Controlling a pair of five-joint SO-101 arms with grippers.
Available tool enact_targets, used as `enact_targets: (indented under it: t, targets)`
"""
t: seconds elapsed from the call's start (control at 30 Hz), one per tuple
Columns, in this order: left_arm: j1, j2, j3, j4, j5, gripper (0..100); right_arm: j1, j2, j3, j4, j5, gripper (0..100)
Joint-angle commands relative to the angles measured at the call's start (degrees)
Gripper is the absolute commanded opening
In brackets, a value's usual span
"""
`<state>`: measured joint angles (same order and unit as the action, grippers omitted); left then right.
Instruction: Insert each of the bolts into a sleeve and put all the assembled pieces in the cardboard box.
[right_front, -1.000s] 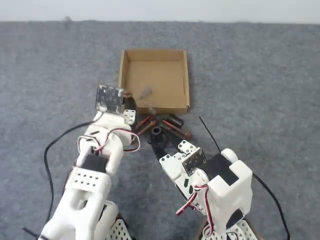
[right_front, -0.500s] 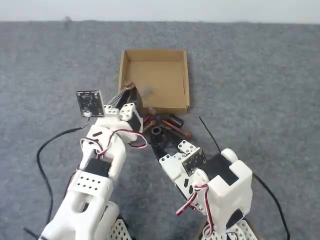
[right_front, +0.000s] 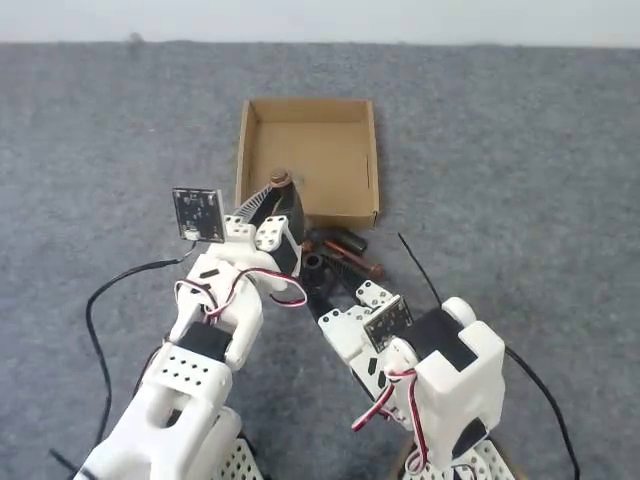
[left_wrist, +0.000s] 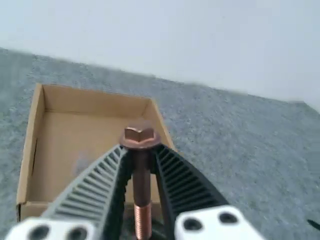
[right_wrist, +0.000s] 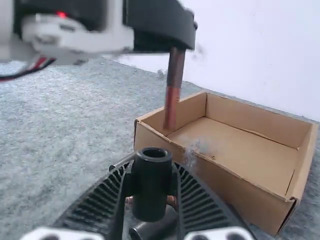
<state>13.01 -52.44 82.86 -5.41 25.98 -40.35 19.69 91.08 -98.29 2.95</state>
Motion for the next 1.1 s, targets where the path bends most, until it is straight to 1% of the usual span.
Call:
enact_targets:
  t: [0.0,0.1,0.3,0.4,0.47,0.53,0.6,1.07]
  targets:
    - [0.7,-2.6,1.1,-5.9,0.4,1,-1.3,-0.1,1.2,0.5,-0.1,0.6]
    - [0.7,-2.6,2.6,-8.3,0.4,1,-1.3,-0.1,1.2,0.5,-0.1,0.6]
    - [0.9,-2.6,3.6,-8.1,0.4,1,-1.3,-0.1,1.2,0.6,-0.1,0.6]
    - [3.6,-2.6,4.8,-8.1,0.4,1,-1.3,-0.1,1.1,1.7,-0.1,0.6]
    - [5.7,-2.6,5.6,-8.1,-1.3,1,-1.3,-0.6,1.1,2.9,-0.1,0.6]
    - [6.9,-2.6,6.0,-8.1,-5.0,1,-1.3,-0.6,1.1,2.9,-0.1,0.6]
    - [6.9,-2.6,6.2,-8.1,-7.0,1,-1.3,-0.6,1.1,2.9,-0.1,0.6]
    - [6.7,-4.2,6.0,-8.3,-7.1,1,-1.1,-0.6,1.1,3.2,0.0,0.6]
